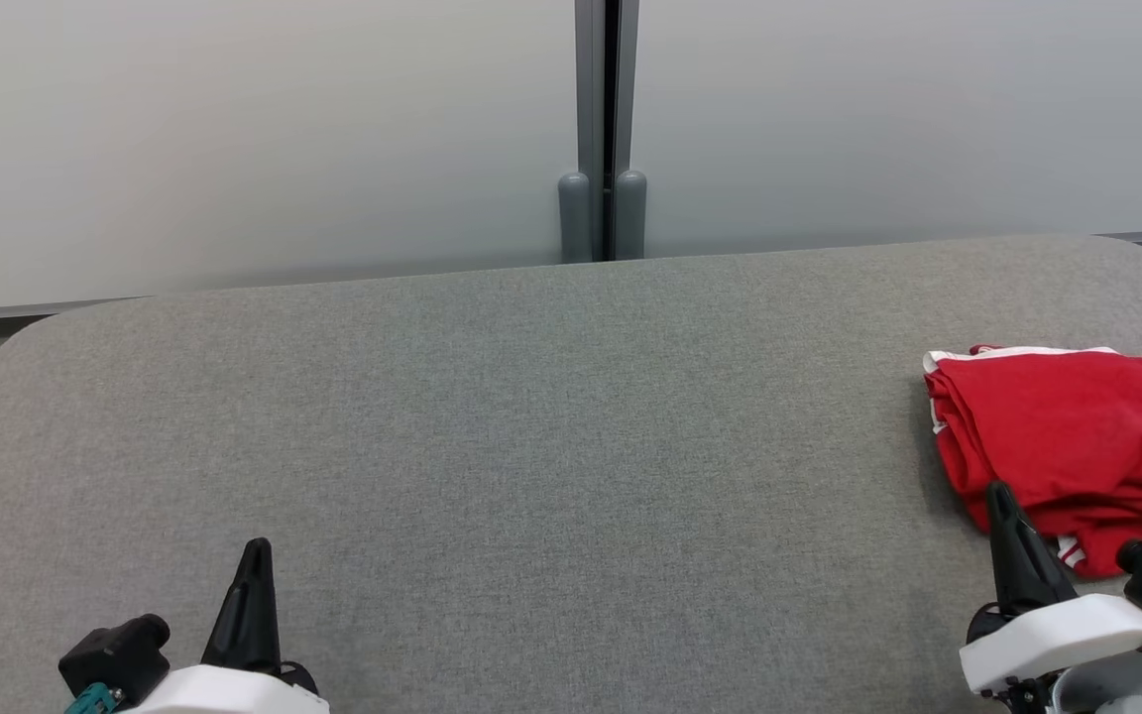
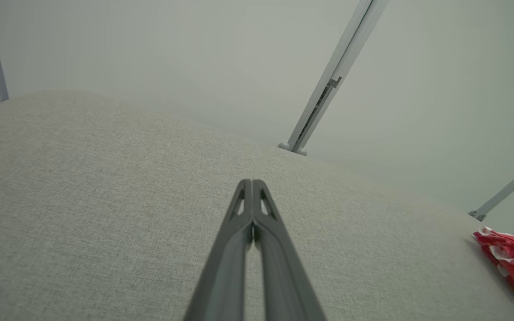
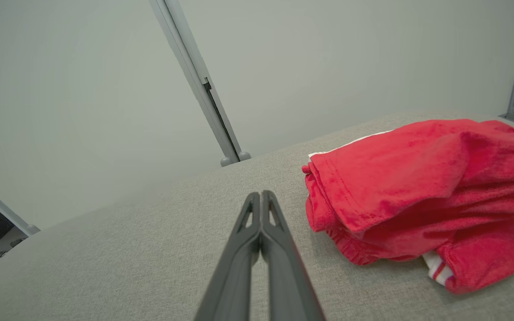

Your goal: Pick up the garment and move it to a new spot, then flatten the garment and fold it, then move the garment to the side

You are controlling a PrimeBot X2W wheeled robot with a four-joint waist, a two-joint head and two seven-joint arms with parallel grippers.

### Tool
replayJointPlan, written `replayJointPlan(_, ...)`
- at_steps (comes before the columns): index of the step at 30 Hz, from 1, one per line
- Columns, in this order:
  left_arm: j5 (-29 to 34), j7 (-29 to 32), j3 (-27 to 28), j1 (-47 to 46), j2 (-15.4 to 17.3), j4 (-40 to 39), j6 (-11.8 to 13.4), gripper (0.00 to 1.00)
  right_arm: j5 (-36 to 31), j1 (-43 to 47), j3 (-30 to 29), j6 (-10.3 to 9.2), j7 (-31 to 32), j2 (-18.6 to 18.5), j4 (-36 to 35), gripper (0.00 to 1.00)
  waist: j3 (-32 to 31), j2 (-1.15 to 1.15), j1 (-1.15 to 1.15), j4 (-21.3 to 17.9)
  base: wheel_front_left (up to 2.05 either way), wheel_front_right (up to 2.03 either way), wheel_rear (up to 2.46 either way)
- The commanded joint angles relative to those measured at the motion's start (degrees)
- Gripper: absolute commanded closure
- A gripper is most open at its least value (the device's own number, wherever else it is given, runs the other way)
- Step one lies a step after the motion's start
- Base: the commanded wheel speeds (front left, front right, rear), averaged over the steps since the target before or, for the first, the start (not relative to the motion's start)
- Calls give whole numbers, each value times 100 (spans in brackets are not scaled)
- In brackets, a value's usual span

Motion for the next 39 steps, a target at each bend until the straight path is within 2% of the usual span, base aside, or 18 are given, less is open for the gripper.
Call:
replayJointPlan(1, -250, 49, 55, -196, 31, -111, -34, 100, 233, -132, -77, 0, 62, -16, -107, 100, 1, 0, 0, 3, 0, 0, 0)
replayJointPlan(20, -1880, 478, 204, -348, 41, -164, -112, 100, 1750, -147, -388, 0, 504, 137, -194, 100, 18, 0, 0, 25, 0, 0, 0)
replayJointPlan(39, -3139, 820, 330, -476, 48, -198, -169, 100, 2927, -154, -633, 0, 850, 257, -256, 100, 33, 0, 0, 47, 0, 0, 0)
